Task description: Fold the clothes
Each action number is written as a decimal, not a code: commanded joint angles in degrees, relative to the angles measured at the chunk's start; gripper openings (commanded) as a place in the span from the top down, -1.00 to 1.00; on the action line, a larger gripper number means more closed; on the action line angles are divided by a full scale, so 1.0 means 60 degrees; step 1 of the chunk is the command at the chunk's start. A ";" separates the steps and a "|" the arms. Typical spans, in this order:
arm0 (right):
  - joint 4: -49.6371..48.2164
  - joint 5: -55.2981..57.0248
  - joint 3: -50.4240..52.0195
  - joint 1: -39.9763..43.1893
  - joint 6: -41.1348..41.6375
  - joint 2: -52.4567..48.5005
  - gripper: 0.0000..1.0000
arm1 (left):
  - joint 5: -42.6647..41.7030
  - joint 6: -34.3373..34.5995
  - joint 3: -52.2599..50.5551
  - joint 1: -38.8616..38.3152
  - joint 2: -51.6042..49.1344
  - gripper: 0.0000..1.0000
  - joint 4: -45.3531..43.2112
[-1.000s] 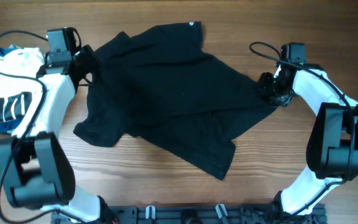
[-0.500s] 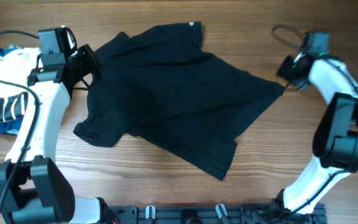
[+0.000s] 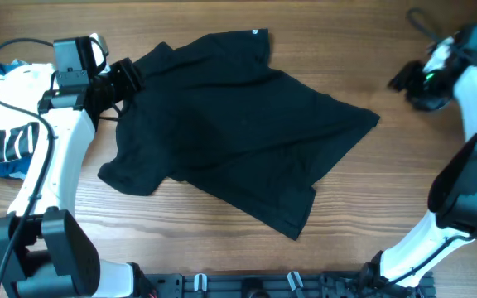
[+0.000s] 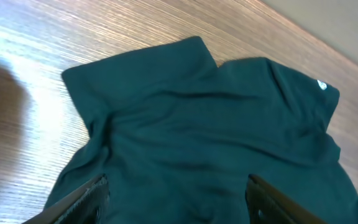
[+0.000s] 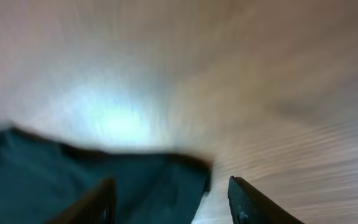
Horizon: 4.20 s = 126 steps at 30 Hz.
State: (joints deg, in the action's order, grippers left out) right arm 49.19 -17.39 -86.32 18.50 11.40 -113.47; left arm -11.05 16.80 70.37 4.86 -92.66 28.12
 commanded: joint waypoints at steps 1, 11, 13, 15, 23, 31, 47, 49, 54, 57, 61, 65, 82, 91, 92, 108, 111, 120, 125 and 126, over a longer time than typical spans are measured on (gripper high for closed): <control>-0.0495 -0.0867 0.1326 -0.0160 -0.0965 -0.0146 -0.18 | -0.0193 -0.0521 -0.0044 -0.0324 0.0178 -0.46 0.0022; -0.2448 -0.1333 0.2772 -0.0178 -0.0816 -0.0178 -0.22 | -0.0189 -0.0525 -0.0044 -0.0525 0.0178 -0.50 0.0036; -0.2721 -0.1362 0.2845 -0.0233 -0.0248 -0.0182 -0.10 | -0.0193 -0.0521 -0.0044 -0.0525 0.0178 -0.50 0.0040; -0.3202 -0.1351 0.3093 -0.0382 0.0051 -0.0182 0.20 | -0.0197 -0.0517 -0.0044 -0.0528 0.0178 -0.50 0.0069; -0.4171 -0.0922 0.2382 -0.0222 0.0801 0.0342 0.92 | -0.0193 -0.0521 -0.0044 -0.0525 0.0178 -0.51 0.0153; -0.4317 -0.0674 -0.0729 0.1446 0.1104 0.0852 0.92 | -0.0193 -0.0517 -0.0044 -0.0528 0.0178 -0.52 0.0153; 0.2073 0.1151 0.0685 0.1446 0.1202 0.0823 -0.27 | -0.0255 -0.1035 -0.0044 -0.1020 0.0175 -0.70 0.0430; 0.2065 0.1446 0.1362 0.1461 0.1198 0.0823 -0.28 | -0.0255 -0.1060 -0.0044 -0.1169 0.0175 -0.72 0.0430; 0.1202 0.1661 0.3053 0.1555 0.1198 0.0823 -0.49 | -0.0255 -0.1060 -0.0044 -0.1275 0.0175 -0.75 0.0426; 0.0692 0.1548 0.3789 0.1497 0.1206 0.0823 -0.52 | -0.0255 -0.1060 -0.0044 -0.1275 0.0175 -0.78 0.0426; 0.0131 0.0739 0.4510 0.1472 0.1093 0.0823 -0.20 | -0.0259 -0.1056 -0.0044 -0.1275 0.0175 -0.78 0.0426; 0.0372 0.1359 0.4273 0.1632 0.1158 0.1144 0.91 | -0.0262 -0.1053 -0.0044 -0.1279 0.0175 -0.78 0.0426; 0.1974 0.3843 0.3147 0.3144 0.2856 0.5002 -0.71 | -0.0262 -0.1053 -0.0361 -0.2572 -0.0222 -0.86 0.1432; 0.1235 0.0535 0.3155 0.3122 0.1497 0.5002 -0.74 | -0.0259 -0.2466 -0.0550 -0.4073 -0.2714 -0.76 -0.0189; 0.1231 0.0437 0.3155 0.3104 0.1384 0.5002 -0.74 | -0.0248 -0.2517 -0.0550 -0.4204 -0.2925 -0.74 -0.0415; 0.1111 -0.0412 0.3472 0.2557 0.0936 0.4987 -0.72 | 0.5005 0.0379 -0.0546 -0.2550 -0.3563 0.78 -0.0091; 0.0747 -0.0299 0.4116 0.1781 0.0849 0.4881 -0.72 | 0.3639 0.0204 -0.0543 -0.1628 -0.3537 0.53 -0.0138; -0.3282 0.0058 0.6462 0.1031 0.1654 0.4470 -0.05 | 0.1843 -0.1220 -0.0539 -0.1435 -0.1993 -0.21 0.0131; -0.5388 -0.0597 0.7304 0.0900 0.1778 0.3683 -0.19 | 0.0328 -0.2361 -0.0539 -0.1621 -0.0769 -0.64 -0.0219; -0.5464 -0.0616 0.7311 0.0769 0.1770 0.3359 -0.28 | 0.0295 -0.2477 -0.0539 -0.1668 -0.0656 -0.68 -0.0259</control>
State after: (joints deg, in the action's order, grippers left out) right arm 17.96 -18.09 -44.21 24.71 21.30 -88.68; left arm -2.79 7.81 67.22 -4.10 -100.47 27.31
